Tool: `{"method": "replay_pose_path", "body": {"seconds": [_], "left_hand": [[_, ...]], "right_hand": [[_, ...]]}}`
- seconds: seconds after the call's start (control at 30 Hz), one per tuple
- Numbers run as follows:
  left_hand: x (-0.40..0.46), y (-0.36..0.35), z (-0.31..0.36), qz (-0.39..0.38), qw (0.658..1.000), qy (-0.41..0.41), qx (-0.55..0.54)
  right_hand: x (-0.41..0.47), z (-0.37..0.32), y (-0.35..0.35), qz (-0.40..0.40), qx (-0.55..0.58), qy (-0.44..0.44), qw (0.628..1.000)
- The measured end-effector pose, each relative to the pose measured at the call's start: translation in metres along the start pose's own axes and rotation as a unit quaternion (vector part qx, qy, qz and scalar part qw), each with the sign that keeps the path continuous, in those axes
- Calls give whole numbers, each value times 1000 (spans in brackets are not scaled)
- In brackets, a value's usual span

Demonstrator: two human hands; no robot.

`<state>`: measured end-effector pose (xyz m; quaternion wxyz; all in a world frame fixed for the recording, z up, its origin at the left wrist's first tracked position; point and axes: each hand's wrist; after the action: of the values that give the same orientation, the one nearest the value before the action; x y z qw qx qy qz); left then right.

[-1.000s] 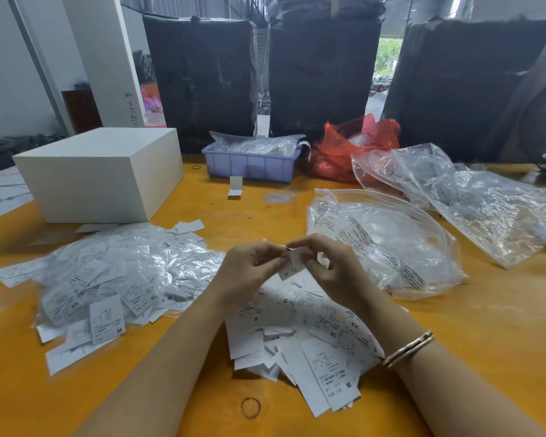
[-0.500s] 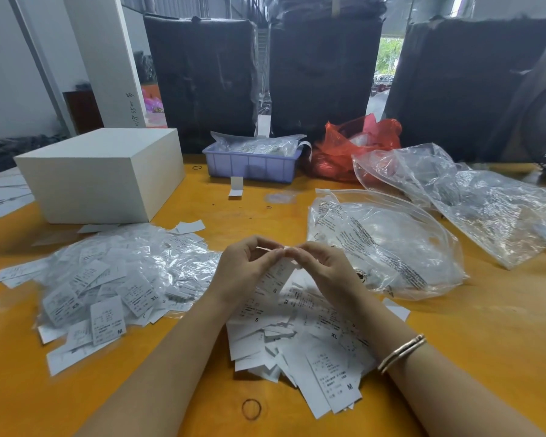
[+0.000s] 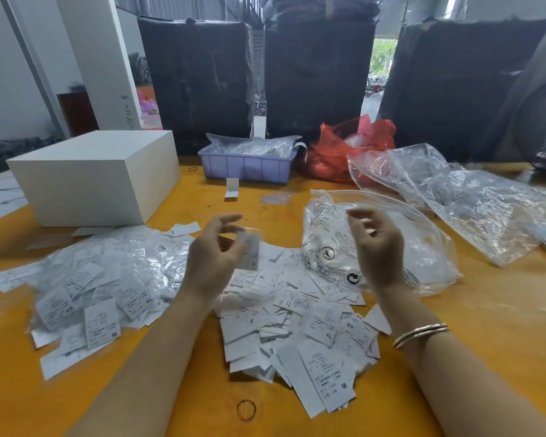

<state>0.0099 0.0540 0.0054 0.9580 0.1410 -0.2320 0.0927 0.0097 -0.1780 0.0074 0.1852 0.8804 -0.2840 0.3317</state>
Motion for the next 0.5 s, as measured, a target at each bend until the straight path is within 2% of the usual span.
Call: {"method": "replay_pose_path", "body": {"seconds": [0.07,0.1,0.17,0.27,0.33,0.4,0.43,0.5], "left_hand": [[4,8,-5,76,991,-37,105],[6,11,-8,99,981,-39,160],[8,16,-15,97,963,2,253],[6,19,-21,25,914,87,396],[5,21,-23,5,863,94,496],[5,21,-23,15,836,75,543],[5,20,-23,21,835,61,546],[4,15,-23,31,855,25,517]], "right_hand": [[11,14,12,60,-107,23,992],[15,22,17,59,-160,14,985],[19,39,24,-6,-283,-23,959],[18,54,25,-166,-443,-81,877],[17,55,22,-212,-498,-75,838],[17,54,19,-214,-522,-60,823],[18,54,18,-207,-527,-56,823],[18,54,18,-179,-516,-62,836]]}}
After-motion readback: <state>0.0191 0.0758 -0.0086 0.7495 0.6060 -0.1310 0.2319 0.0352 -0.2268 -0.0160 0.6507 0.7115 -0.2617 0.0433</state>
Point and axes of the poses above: each hand's wrist, its own x-axis towards the middle knuckle, its own y-axis out of the back of the hand, z = x × y, and after that the axes turned 4 degrees about z, right-handed
